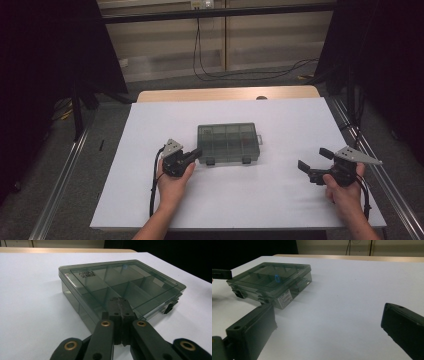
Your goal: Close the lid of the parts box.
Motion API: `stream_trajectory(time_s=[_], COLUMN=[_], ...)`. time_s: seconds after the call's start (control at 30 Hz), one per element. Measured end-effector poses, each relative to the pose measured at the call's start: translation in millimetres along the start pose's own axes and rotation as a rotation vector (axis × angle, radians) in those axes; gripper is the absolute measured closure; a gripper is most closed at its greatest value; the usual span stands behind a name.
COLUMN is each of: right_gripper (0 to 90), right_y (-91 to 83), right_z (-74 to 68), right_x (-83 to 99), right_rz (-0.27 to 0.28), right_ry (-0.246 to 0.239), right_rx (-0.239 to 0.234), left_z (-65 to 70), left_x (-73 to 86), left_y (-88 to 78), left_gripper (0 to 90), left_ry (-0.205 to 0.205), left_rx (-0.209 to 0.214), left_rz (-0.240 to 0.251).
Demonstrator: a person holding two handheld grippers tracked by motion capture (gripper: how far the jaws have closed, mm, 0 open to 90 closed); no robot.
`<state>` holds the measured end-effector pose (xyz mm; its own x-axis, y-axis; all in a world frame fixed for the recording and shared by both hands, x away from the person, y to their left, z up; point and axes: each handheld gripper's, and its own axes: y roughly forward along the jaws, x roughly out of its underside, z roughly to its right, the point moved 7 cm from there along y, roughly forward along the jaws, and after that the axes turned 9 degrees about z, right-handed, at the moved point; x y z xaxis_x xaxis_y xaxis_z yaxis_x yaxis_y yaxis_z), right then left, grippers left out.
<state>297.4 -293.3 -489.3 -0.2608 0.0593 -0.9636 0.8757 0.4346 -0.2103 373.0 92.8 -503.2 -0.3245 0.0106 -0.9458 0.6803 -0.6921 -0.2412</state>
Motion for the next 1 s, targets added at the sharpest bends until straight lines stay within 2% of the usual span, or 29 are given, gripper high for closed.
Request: stream_trajectory(time_s=[0.3,0.53,0.63,0.77,0.83,0.87,0.93,1.0], right_gripper=[0.0,0.0,0.0,0.0,0.0,0.0,0.0,0.0], right_y=[-4.7,-8.5,-8.2,-7.0,-7.0,-7.1,-7.1,-7.1], right_z=[7.2,11.2,10.6,9.3,9.2,9.4,9.7,9.8], right_x=[5.9,3.6,4.2,4.8,4.9,5.0,5.3,5.5], right_rz=[-0.006,0.010,0.008,0.005,0.005,0.005,0.004,0.003], right_ry=[-0.002,0.005,0.007,0.004,0.005,0.004,0.005,0.006], right_rx=[0.011,0.023,0.021,0.017,0.017,0.015,0.016,0.016], left_z=[0.5,-1.2,0.8,2.2,2.2,2.2,3.0,2.9], left_x=[-0.7,-2.7,-4.9,-6.9,-8.3,-8.9,-10.8,-12.0], left_y=[0.1,-2.4,-4.0,-7.0,-8.4,-9.6,-11.3,-14.1], left_gripper=[90.0,88.1,76.0,59.3,47.6,41.9,33.7,25.5], left_ry=[-0.009,0.005,0.004,0.010,0.002,-0.003,-0.030,-0.025], left_rx=[0.004,-0.014,0.015,0.027,0.024,0.037,0.043,0.057], left_rz=[0.003,-0.003,0.007,0.009,0.016,0.017,0.034,0.039])
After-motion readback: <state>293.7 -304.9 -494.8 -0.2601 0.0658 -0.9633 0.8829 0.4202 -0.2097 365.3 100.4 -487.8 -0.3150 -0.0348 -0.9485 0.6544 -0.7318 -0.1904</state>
